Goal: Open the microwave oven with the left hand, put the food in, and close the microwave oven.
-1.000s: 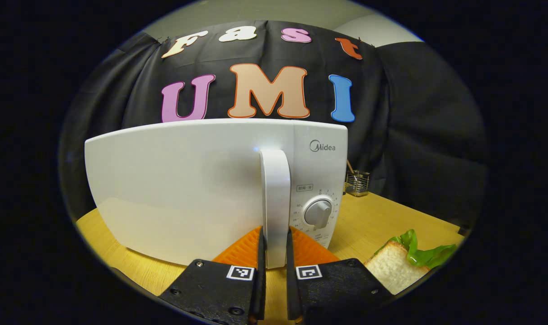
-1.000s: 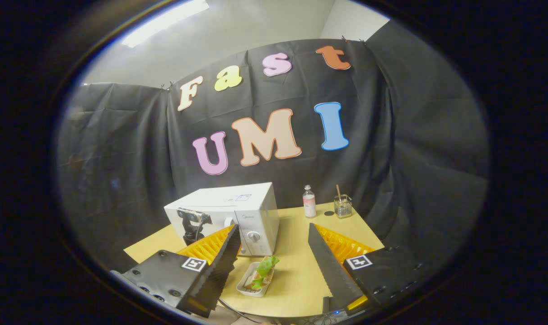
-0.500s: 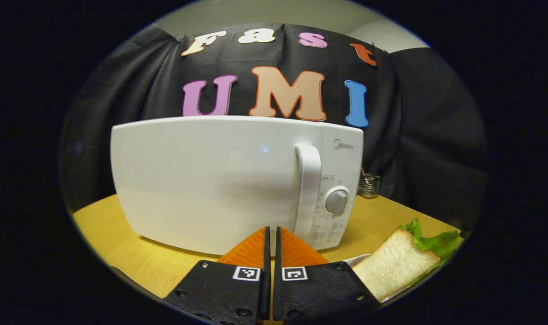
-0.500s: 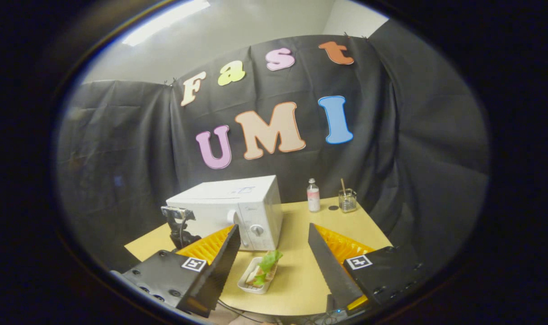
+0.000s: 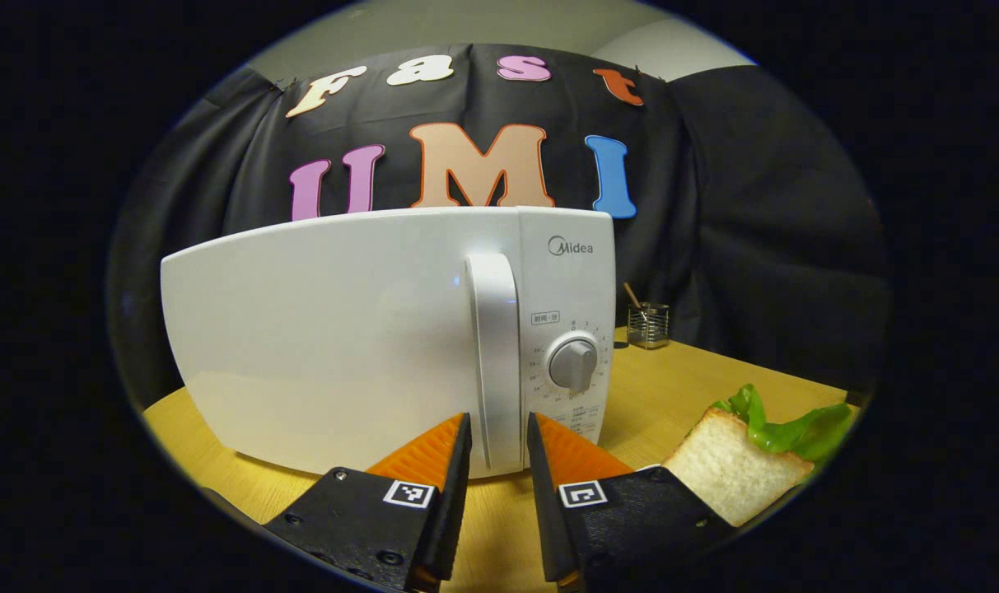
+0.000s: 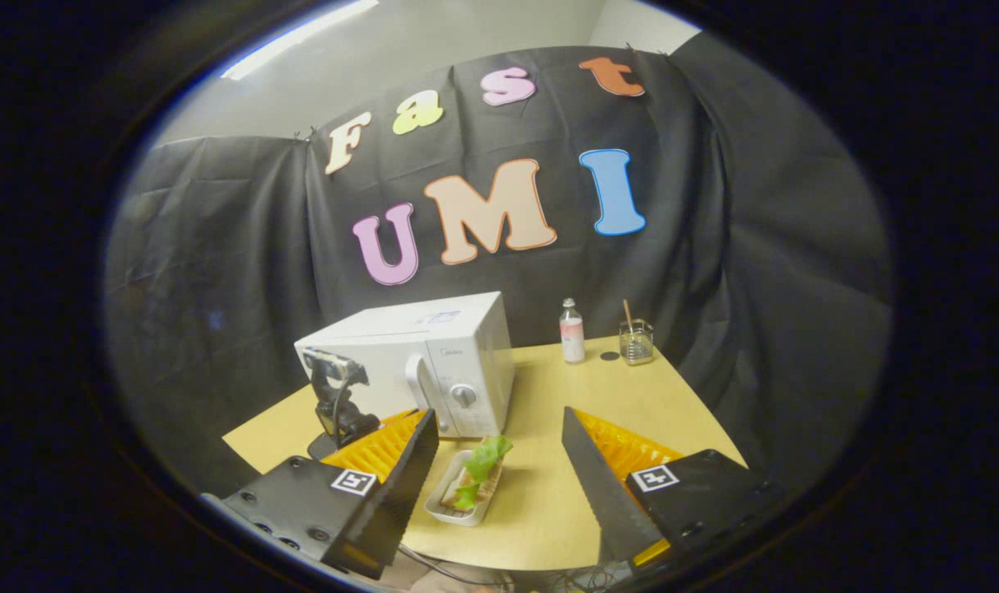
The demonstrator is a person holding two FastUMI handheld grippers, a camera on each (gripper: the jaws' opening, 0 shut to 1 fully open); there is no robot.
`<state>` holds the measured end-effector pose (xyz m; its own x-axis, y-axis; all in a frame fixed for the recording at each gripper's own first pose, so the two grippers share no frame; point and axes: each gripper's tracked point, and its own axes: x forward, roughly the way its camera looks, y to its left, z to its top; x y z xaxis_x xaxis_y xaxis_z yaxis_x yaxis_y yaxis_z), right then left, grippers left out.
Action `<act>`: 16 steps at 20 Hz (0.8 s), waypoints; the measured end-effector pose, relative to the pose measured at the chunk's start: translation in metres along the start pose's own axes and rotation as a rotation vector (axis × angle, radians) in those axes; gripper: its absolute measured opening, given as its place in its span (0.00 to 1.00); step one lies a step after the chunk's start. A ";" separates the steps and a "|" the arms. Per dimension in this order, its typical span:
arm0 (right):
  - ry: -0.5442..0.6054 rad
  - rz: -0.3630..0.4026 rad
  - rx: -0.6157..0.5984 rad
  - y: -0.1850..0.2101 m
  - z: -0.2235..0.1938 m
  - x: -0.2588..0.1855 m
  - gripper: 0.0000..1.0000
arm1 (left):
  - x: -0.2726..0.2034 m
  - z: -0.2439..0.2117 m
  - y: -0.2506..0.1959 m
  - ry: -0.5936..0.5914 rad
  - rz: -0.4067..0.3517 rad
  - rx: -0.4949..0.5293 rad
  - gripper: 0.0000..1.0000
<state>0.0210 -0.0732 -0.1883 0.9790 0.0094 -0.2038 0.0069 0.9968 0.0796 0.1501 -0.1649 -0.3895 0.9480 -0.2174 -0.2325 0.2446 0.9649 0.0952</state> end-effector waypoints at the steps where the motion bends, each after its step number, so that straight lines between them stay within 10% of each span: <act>1: -0.002 -0.002 0.003 -0.002 0.000 0.000 0.92 | 0.003 0.001 0.001 0.001 0.008 0.005 0.41; 16: -0.032 -0.052 0.008 -0.033 -0.001 -0.014 0.92 | -0.029 0.003 0.005 -0.062 0.114 -0.109 0.05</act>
<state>0.0071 -0.1059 -0.1894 0.9832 -0.0454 -0.1766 0.0599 0.9952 0.0778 0.1242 -0.1543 -0.3796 0.9799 -0.1105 -0.1658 0.1139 0.9934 0.0110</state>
